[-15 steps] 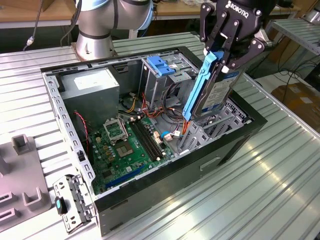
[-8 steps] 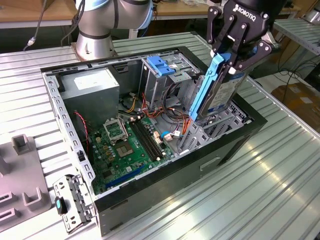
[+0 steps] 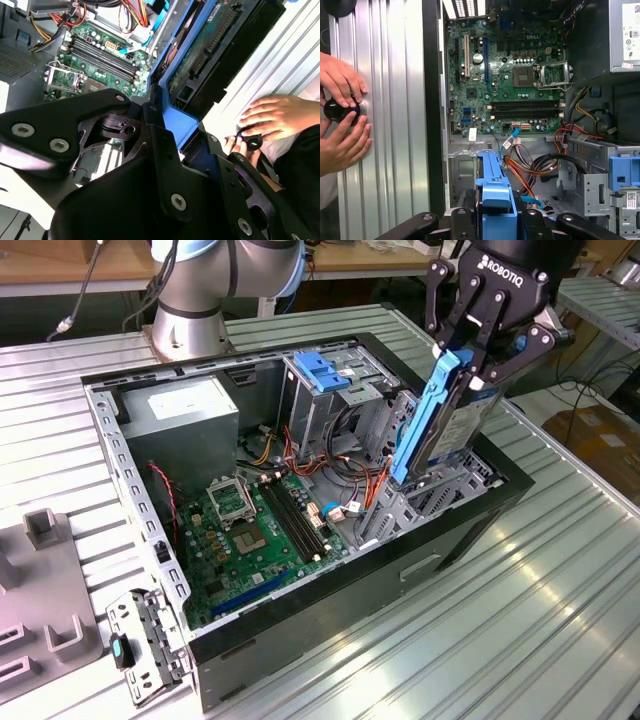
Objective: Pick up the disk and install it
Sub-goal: 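Insert the disk into the insertion slot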
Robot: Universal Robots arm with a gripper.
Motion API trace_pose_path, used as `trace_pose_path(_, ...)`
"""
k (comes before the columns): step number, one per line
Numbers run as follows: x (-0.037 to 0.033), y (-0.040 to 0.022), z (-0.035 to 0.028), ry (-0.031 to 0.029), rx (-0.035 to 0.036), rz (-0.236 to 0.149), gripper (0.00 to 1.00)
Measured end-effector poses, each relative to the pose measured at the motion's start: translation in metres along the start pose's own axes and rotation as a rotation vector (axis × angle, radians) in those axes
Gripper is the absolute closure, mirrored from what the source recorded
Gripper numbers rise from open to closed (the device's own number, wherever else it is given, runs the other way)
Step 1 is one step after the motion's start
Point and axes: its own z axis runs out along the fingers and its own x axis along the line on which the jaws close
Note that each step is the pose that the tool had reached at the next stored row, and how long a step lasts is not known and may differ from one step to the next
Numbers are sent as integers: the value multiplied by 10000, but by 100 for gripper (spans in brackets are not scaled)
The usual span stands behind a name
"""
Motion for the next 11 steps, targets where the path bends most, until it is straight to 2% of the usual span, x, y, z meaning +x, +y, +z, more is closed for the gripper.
trace_pose_path(3,-2,-9,15,22,6,-71,63)
trace_pose_path(6,-11,-17,31,30,18,-301,63)
trace_pose_path(8,-20,-49,52,37,20,-313,63)
trace_pose_path(11,-22,-49,93,38,17,-244,63)
